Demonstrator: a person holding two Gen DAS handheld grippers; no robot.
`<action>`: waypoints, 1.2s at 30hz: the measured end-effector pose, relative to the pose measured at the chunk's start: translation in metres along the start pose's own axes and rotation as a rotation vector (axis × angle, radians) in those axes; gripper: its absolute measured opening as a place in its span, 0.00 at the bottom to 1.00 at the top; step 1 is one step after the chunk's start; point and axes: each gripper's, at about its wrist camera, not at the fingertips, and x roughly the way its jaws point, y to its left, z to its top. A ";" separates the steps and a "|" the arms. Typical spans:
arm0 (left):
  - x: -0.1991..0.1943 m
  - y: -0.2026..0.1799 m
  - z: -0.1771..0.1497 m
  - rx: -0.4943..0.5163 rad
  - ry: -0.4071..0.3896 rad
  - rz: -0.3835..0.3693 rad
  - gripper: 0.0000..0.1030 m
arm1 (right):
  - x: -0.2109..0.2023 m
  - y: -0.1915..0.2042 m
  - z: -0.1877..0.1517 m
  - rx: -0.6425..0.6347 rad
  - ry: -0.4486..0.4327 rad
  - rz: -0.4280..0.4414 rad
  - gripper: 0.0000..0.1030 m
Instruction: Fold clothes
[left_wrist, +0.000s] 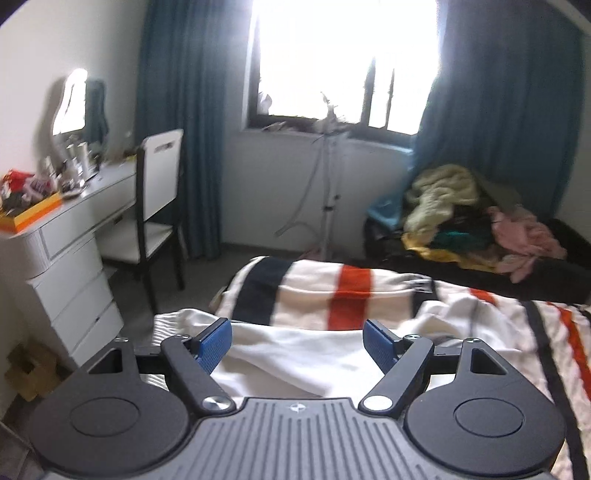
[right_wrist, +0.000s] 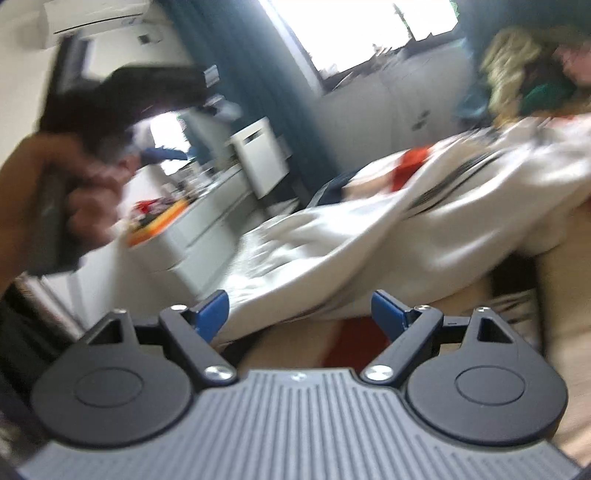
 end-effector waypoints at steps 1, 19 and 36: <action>-0.009 -0.010 -0.006 0.008 -0.014 -0.014 0.77 | -0.011 -0.011 0.004 -0.005 -0.024 -0.034 0.84; -0.032 -0.132 -0.163 0.095 -0.144 -0.138 0.82 | -0.106 -0.120 -0.014 -0.120 -0.256 -0.330 0.83; 0.016 -0.149 -0.239 0.135 -0.092 -0.150 0.85 | -0.091 -0.144 -0.055 -0.095 -0.250 -0.369 0.83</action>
